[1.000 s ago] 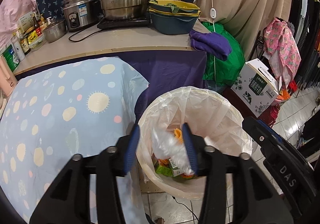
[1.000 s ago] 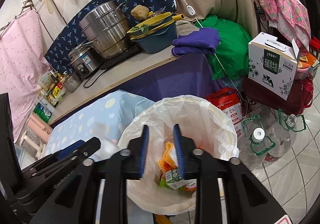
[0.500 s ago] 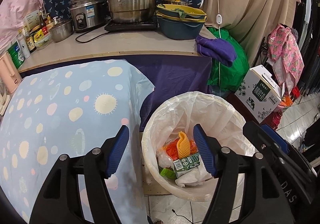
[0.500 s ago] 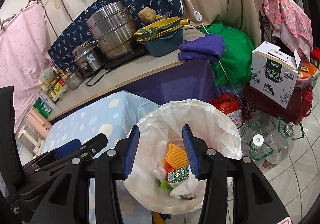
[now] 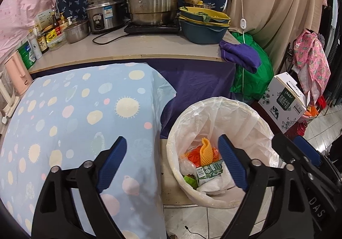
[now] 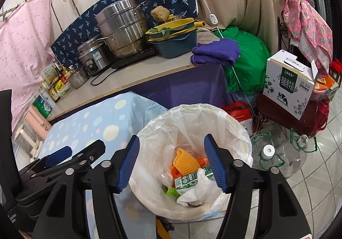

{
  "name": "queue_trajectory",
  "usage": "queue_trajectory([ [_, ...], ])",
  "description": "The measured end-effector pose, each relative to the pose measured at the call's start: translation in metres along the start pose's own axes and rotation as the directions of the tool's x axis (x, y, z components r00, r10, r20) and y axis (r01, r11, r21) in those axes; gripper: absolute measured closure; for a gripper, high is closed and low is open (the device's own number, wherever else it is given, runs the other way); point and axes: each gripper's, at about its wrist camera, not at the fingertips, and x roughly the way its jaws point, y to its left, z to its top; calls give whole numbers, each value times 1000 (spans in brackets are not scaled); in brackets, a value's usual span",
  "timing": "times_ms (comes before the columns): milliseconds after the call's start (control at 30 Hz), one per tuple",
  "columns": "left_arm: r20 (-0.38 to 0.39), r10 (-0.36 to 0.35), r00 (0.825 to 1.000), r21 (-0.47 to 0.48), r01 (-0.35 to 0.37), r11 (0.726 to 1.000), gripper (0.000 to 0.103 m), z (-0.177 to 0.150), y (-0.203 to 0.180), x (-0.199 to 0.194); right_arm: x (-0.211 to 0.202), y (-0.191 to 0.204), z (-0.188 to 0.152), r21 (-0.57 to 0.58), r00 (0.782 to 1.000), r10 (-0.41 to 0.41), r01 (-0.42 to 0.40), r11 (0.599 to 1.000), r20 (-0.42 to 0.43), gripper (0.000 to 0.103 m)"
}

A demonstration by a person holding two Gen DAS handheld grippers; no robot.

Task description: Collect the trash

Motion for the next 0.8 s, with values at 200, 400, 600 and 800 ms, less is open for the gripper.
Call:
queue_trajectory([
  [200, -20, 30, 999, -18, -30, 999, 12, -8, 11, -9, -11, 1, -3, -40, 1000, -27, 27, 999, -15, 35],
  [400, -50, 74, 996, -31, -75, 997, 11, -18, 25, -19, -18, 8, -8, -89, 998, -49, 45, 995, -42, 33],
  [600, -92, 85, 992, -51, -91, 995, 10, -31, 44, -31, -19, 20, -18, -143, 994, -48, 34, 989, -95, 33],
  [800, -128, 95, 987, -28, -99, 995, 10, -41, 51, -39, -19, 32, -33, -167, 985, -38, 9, 986, -170, 33],
])
